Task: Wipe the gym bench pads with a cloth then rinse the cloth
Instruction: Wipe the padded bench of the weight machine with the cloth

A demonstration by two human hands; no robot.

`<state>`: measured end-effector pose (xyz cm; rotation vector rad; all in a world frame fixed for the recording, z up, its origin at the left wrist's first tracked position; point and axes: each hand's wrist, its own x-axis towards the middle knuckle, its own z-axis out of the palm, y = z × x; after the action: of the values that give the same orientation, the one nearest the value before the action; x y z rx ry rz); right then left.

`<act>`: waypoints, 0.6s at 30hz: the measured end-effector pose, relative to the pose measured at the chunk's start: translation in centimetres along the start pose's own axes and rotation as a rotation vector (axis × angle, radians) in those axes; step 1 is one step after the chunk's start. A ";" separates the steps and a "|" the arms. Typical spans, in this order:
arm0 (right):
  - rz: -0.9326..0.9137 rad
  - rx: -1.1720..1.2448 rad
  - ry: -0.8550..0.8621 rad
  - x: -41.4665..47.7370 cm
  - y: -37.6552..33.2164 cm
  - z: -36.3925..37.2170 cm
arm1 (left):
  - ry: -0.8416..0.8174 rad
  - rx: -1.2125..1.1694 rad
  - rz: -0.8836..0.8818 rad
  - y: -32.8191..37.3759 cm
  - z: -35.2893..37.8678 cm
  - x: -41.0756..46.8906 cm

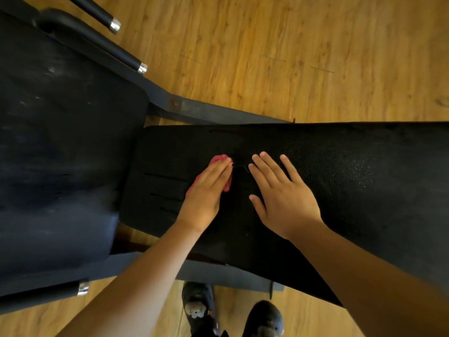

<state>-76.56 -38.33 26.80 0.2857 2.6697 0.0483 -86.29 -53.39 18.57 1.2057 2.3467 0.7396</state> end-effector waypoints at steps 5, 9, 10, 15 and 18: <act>0.009 -0.023 0.023 0.2 0.0 0.3 | 0.072 -0.064 -0.129 0.1 -0.5 1.8; 0.011 -0.043 0.022 0.2 0.0 0.6 | 0.120 -0.135 -0.094 2.1 -0.7 5.2; 0.015 -0.049 0.026 0.2 0.0 0.6 | 0.099 -0.148 -0.032 2.6 -0.7 5.7; 0.014 -0.038 0.041 0.3 0.0 0.7 | 0.029 -0.100 0.099 0.8 -1.3 6.5; -0.003 -0.056 0.025 0.3 0.1 0.8 | 0.022 -0.057 0.109 0.5 -1.3 6.5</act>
<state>-76.48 -38.21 25.99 0.2654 2.6883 0.1266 -90.34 -48.11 19.21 1.3148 2.2757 0.8542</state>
